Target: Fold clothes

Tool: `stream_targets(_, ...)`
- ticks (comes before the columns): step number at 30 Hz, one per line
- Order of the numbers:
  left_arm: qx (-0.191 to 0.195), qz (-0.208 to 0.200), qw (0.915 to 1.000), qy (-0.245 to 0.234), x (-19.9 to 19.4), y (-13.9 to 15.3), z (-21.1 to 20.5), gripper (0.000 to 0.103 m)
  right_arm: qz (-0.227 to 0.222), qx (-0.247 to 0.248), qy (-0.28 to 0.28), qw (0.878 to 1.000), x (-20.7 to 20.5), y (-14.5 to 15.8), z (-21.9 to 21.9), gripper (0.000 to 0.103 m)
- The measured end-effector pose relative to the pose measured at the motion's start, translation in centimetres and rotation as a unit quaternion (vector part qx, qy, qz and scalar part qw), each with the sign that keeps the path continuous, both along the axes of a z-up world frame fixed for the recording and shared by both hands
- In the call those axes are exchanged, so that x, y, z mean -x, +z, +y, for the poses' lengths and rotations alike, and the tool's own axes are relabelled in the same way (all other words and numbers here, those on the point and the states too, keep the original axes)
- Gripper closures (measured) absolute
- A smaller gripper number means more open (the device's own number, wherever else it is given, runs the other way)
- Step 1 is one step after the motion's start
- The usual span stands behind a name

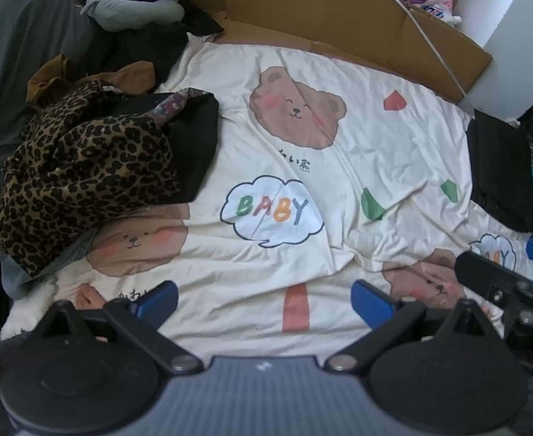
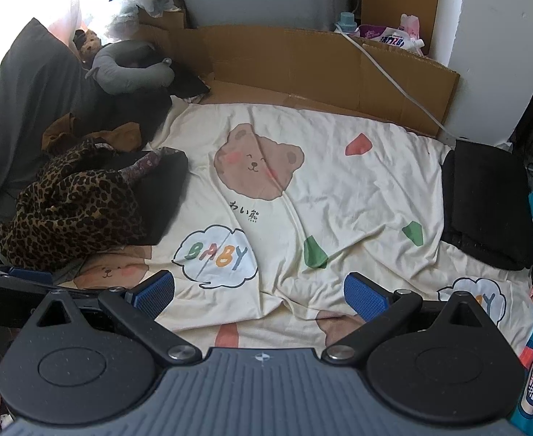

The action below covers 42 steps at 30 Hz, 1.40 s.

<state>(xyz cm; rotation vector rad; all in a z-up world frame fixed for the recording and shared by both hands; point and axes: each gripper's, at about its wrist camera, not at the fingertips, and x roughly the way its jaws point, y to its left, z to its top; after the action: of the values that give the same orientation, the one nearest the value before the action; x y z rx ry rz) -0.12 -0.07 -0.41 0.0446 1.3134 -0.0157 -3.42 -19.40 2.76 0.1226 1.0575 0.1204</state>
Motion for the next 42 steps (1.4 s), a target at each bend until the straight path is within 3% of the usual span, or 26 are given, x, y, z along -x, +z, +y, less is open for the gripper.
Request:
stream_targets(27, 0.006, 0.018, 0.9998, 0.002, -0.1, -0.4, -0.1, 0.001, -0.001, 0.005, -0.002, 1.0, -0.3, 0.1, -0.4, 0.001)
stream_targets(42, 0.003, 0.006, 0.9999, 0.009, -1.4, 0.5, 0.1, 0.001, 0.0, -0.005, -0.006, 1.0, -0.5, 0.6, -0.6, 0.001)
